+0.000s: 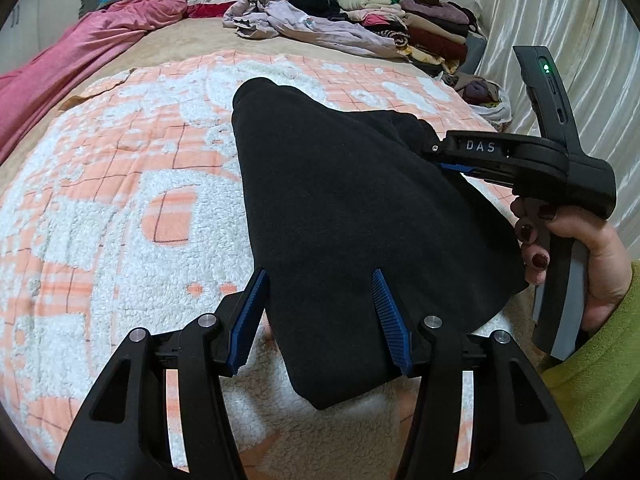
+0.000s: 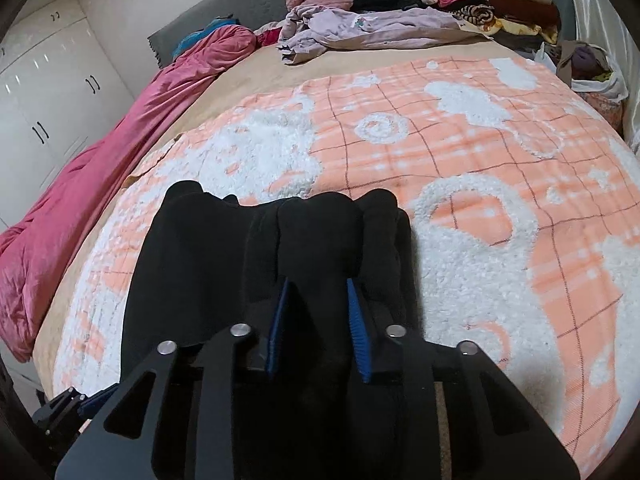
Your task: Fold small clothes
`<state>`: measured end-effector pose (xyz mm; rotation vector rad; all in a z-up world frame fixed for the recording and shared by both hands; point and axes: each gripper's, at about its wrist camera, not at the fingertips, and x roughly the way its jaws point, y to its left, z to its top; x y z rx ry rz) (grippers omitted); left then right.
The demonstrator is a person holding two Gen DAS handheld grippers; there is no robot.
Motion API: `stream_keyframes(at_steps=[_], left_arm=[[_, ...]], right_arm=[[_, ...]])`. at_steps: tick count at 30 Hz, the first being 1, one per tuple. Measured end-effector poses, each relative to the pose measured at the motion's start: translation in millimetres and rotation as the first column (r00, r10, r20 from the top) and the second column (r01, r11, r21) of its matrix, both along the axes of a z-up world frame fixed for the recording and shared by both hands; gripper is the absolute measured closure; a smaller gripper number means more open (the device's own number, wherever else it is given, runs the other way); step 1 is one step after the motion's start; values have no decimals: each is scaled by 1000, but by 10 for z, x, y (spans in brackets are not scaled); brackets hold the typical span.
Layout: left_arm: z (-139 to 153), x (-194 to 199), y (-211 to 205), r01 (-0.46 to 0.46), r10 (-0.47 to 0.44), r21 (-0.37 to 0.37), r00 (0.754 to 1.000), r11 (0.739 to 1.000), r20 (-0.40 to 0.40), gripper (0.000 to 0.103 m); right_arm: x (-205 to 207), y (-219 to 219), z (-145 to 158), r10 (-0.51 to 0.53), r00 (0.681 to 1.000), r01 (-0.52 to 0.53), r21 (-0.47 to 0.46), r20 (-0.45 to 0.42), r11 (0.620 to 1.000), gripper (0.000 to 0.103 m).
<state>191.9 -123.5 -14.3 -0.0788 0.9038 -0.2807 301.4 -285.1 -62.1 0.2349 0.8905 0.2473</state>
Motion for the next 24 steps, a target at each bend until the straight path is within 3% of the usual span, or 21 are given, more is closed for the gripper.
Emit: stream_keyframes(at_steps=[2, 4, 16, 24], left_arm=[[3, 1, 2, -2, 2, -3, 1000, 1000, 0, 58], [8, 6, 2, 0, 0, -1, 1000, 1000, -1, 58], [81, -45, 7, 6, -5, -29, 1000, 1000, 6, 58], [93, -43, -42, 14, -14, -18, 1000, 1000, 6, 57]], right_arm=[[-23, 39, 15, 17, 1000, -17, -16, 18, 1000, 93], [-58, 84, 48, 35, 998, -33, -38, 47, 999, 95], [-305, -87, 401, 27, 977, -7, -94, 209, 996, 97], [-210, -91, 226, -2, 987, 31, -184, 159, 982, 97]])
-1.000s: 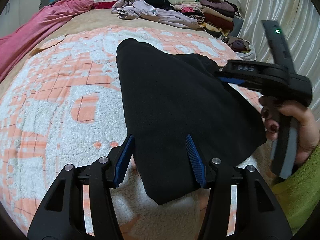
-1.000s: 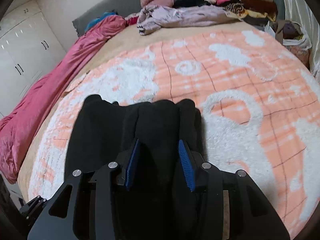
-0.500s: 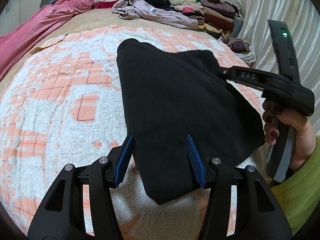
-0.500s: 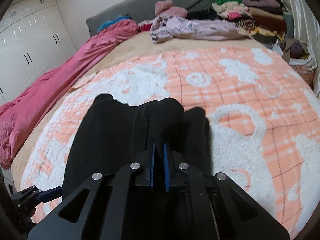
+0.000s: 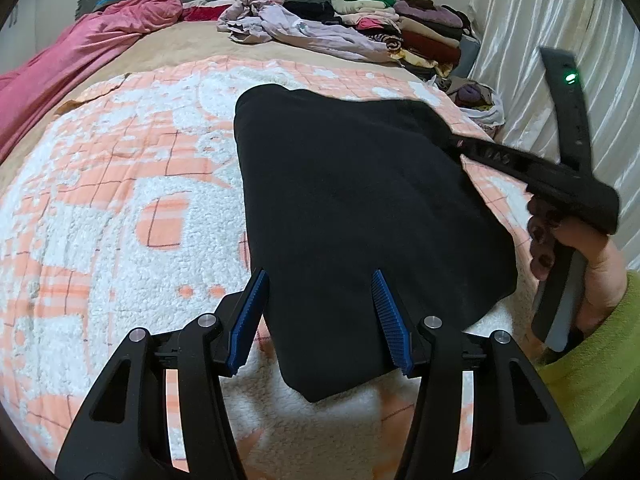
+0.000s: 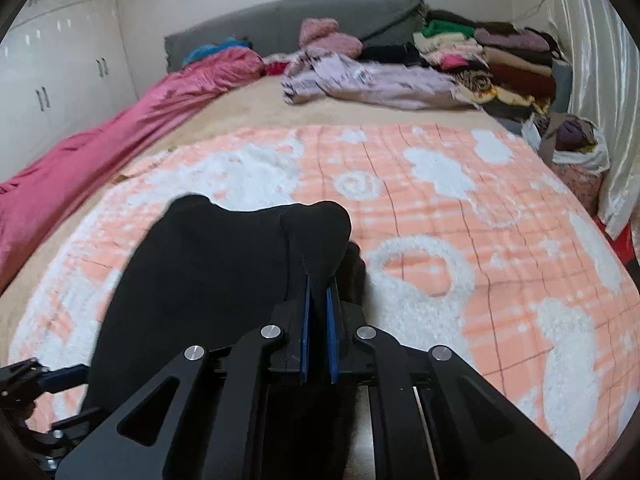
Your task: Fold small clothes
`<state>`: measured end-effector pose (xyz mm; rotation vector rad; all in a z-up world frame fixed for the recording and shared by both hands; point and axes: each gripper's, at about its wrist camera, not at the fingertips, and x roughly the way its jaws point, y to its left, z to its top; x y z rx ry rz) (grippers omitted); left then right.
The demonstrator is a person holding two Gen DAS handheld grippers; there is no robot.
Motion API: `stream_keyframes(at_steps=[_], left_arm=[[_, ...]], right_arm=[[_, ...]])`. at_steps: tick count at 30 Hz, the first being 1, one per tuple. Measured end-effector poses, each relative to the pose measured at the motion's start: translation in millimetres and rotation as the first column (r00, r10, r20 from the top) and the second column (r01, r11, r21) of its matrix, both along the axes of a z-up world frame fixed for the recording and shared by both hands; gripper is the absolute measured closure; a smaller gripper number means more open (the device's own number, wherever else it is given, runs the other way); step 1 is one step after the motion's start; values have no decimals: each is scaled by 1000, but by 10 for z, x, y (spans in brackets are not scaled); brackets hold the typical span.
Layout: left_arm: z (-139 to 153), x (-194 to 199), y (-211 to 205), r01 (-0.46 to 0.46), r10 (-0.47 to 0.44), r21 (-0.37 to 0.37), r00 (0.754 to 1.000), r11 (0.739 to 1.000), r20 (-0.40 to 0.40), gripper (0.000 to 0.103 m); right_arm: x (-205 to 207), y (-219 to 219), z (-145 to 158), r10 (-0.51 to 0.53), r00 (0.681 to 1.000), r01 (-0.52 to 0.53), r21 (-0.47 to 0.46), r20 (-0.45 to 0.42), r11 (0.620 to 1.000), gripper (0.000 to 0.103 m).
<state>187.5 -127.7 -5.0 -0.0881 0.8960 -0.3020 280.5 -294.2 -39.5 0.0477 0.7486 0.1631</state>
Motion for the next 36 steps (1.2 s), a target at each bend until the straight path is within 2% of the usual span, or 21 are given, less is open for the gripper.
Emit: stream_keyframes(at_steps=[5, 12, 15, 20, 29, 31, 36], left_arm=[[-36, 18, 15, 6, -6, -11, 1000, 1000, -17, 53], [-75, 28, 1, 6, -6, -13, 1000, 1000, -28, 53], [-79, 28, 3, 4, -4, -13, 999, 1000, -32, 53], [-95, 30, 22, 1, -2, -20, 999, 1000, -37, 53], [-105, 32, 40, -4, 3, -24, 999, 1000, -41, 53], [-105, 33, 40, -4, 3, -24, 999, 1000, -41, 53], [-112, 24, 53, -6, 5, -27, 999, 1000, -39, 53]], right_arm=[[108, -32, -282, -35, 997, 35, -4, -62, 999, 96], [125, 5, -290, -41, 997, 39, -35, -70, 999, 95], [119, 1, -268, -53, 996, 51, -34, -74, 998, 86], [88, -52, -258, -74, 994, 72, -23, -77, 997, 79], [-125, -116, -54, -57, 998, 59, 38, -35, 998, 75], [-243, -131, 33, -46, 999, 46, 59, -8, 997, 70], [-548, -110, 169, 0, 999, -3, 91, 33, 996, 70]])
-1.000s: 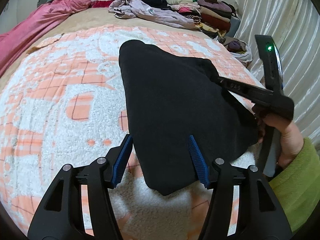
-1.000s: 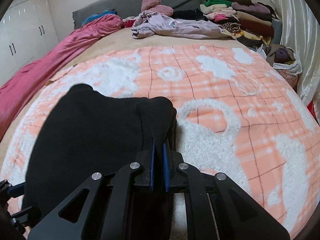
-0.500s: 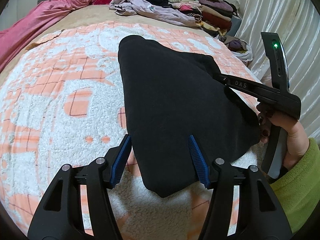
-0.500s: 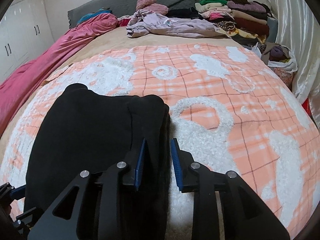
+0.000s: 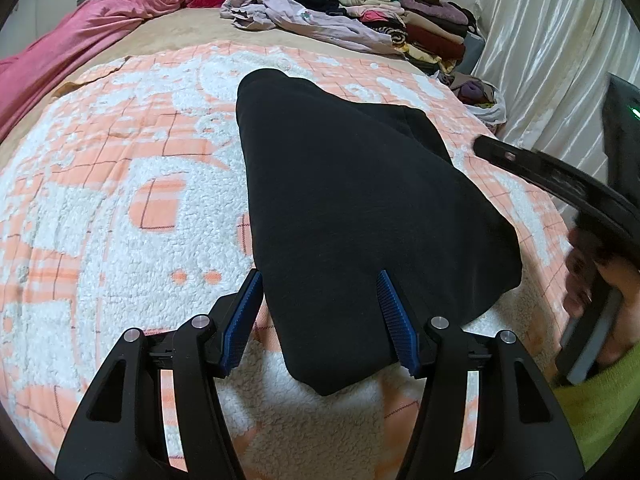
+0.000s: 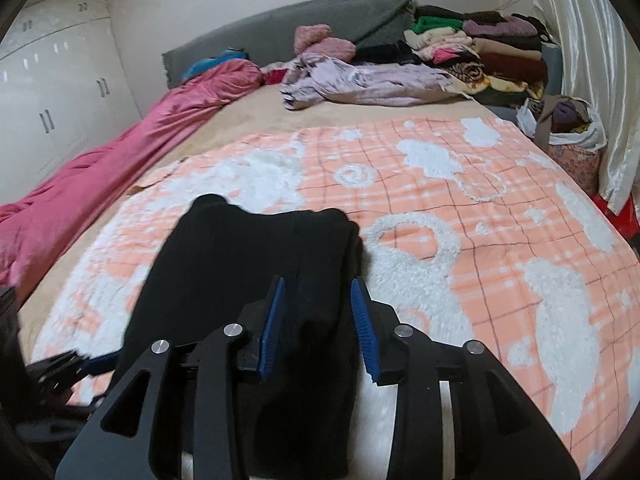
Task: Fold small clothes
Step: 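Open both grippers and release the folded black shirt onto the blanket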
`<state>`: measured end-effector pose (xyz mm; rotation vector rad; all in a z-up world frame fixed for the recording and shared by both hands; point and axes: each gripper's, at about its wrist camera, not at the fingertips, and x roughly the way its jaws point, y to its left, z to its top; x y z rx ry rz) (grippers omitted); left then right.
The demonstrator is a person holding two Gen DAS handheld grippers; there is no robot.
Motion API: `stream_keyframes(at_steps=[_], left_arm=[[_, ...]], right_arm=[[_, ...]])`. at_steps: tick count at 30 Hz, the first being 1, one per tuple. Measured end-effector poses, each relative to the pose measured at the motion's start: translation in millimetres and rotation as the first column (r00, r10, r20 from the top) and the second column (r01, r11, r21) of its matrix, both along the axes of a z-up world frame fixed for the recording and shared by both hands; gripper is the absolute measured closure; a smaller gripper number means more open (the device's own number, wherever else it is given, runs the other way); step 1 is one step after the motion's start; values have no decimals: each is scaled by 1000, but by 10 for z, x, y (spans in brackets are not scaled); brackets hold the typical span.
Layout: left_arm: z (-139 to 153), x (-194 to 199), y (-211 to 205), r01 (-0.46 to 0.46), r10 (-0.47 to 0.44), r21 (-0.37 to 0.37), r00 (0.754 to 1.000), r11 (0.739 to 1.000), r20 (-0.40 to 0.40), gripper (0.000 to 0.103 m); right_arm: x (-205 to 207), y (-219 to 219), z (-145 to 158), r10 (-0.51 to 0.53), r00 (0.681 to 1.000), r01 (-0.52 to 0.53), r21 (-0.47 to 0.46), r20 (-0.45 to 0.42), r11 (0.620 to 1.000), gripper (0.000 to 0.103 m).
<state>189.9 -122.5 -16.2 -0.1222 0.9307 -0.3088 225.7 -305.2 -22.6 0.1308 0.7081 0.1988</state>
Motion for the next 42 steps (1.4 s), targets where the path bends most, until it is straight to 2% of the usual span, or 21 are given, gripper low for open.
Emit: stream_keyframes(at_steps=[6, 8, 11, 12, 13, 14, 17, 20, 22, 25, 33, 37, 42], left_arm=[[40, -66, 24, -2, 2, -6, 1000, 1000, 16, 53], [56, -88, 45, -6, 7, -12, 1000, 1000, 22, 53], [82, -129, 76, -18, 19, -19, 999, 1000, 29, 53], [84, -139, 85, -20, 20, -16, 999, 1000, 29, 53], [83, -138, 85, -20, 21, -13, 999, 1000, 28, 53], [85, -133, 79, -20, 21, -7, 999, 1000, 24, 53], [115, -133, 42, -11, 11, 1, 999, 1000, 30, 53], [97, -106, -13, 2, -2, 27, 1000, 1000, 30, 53], [40, -73, -19, -5, 5, 29, 1000, 1000, 15, 53], [6, -77, -10, -6, 5, 28, 1000, 1000, 12, 53], [30, -87, -11, -6, 5, 30, 1000, 1000, 16, 53], [34, -97, -8, -7, 7, 29, 1000, 1000, 15, 53], [65, -130, -4, -6, 6, 22, 1000, 1000, 24, 53]], right_arm=[[-361, 47, -32, 53, 999, -53, 26, 1, 998, 70], [-399, 72, -97, 59, 998, -58, 22, -21, 998, 65], [-377, 82, -234, 57, 996, -55, 31, -65, 998, 64], [-366, 80, -277, 59, 995, -57, 37, -76, 998, 66], [-358, 84, -316, 71, 994, -67, 49, -85, 997, 83], [-363, 83, -338, 85, 993, -79, 71, -87, 994, 87], [-454, 3, -283, 67, 996, -62, 94, -57, 994, 88], [-473, -48, -332, 37, 997, -32, 71, -65, 997, 88], [-440, -52, -441, 33, 995, -24, 90, -96, 996, 86], [-458, -26, -492, 16, 996, -9, 70, -87, 998, 85], [-522, 64, -428, -25, 997, 26, 13, -73, 1000, 76], [-549, 59, -420, -57, 996, 56, -13, -70, 998, 63], [-585, 20, -402, -64, 995, 65, 9, -71, 998, 60]])
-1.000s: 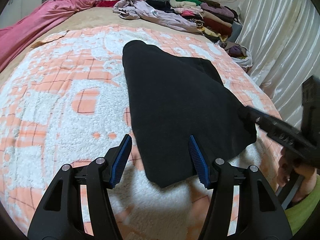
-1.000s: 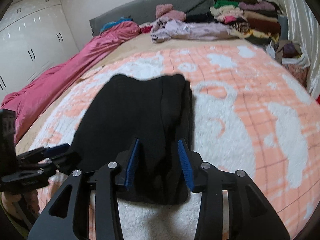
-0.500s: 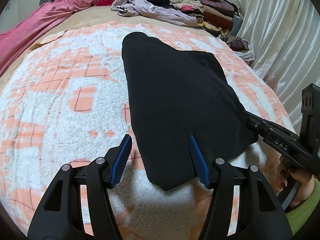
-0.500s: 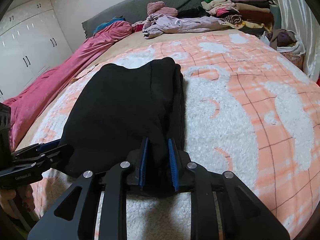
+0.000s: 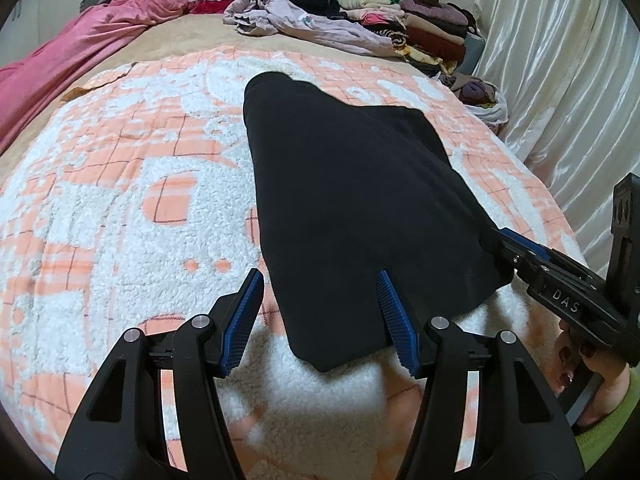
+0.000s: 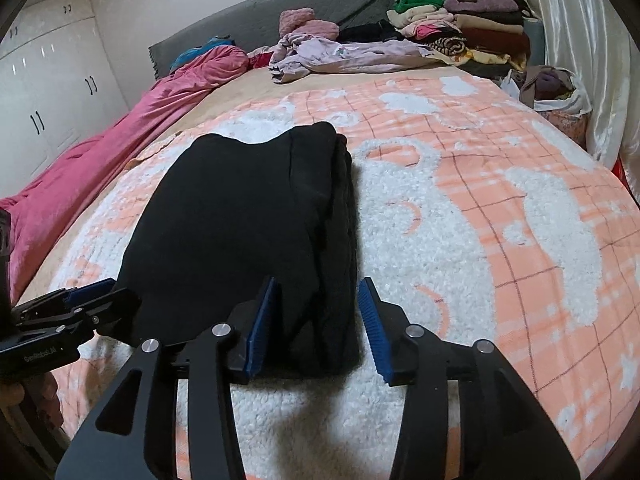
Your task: Fold small clothes
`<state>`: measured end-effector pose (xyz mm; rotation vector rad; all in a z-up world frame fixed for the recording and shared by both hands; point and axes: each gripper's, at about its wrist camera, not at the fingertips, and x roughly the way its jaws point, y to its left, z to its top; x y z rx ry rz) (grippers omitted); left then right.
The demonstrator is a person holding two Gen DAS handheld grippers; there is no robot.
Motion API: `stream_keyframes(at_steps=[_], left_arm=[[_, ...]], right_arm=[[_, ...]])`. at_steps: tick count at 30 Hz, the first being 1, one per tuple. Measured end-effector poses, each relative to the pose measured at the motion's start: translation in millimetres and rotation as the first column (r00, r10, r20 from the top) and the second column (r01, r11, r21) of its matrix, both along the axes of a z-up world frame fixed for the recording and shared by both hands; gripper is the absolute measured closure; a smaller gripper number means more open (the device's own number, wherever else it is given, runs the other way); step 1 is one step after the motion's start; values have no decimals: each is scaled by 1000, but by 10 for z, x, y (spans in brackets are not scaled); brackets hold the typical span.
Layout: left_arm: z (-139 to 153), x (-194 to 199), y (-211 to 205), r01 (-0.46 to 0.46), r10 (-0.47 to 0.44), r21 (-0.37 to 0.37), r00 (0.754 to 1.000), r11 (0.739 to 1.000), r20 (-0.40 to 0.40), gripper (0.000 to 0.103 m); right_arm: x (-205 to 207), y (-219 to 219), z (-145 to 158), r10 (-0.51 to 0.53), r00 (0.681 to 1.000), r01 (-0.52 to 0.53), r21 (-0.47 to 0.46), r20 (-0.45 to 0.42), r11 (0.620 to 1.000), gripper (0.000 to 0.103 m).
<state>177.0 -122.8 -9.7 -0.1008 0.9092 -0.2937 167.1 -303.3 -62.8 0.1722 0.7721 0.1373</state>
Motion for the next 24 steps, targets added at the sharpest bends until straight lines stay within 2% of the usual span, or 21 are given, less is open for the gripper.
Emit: stream_keyframes(at_steps=[3, 8, 10, 11, 13, 16, 24], left_arm=[[70, -50, 9, -1, 1, -4, 1000, 1000, 18, 51], [205, -147, 41, -14, 14, -6, 999, 1000, 49, 39], [265, -194, 60, -17, 17, -5, 998, 1000, 65, 29], [299, -227, 71, -19, 20, -3, 997, 1000, 75, 28], [355, -288, 94, -24, 24, 0, 996, 1000, 90, 18], [436, -431, 116, -32, 29, 19, 992, 999, 121, 10], [500, -768, 240, -66, 55, 60, 984, 996, 167, 10]], right_arm=[[-62, 8, 62, -2, 1000, 2, -3, 19, 1000, 53], [-205, -8, 181, -32, 997, 33, -4, 65, 999, 28], [-287, -25, 245, -48, 995, 48, -6, 91, 999, 20], [-326, -31, 274, -53, 993, 54, -7, 103, 999, 18], [-413, -39, 346, -65, 989, 67, -11, 130, 998, 14], [-542, -63, 437, -80, 983, 82, -5, 165, 997, 8], [-896, -56, 603, -75, 976, 81, -23, 206, 996, 5]])
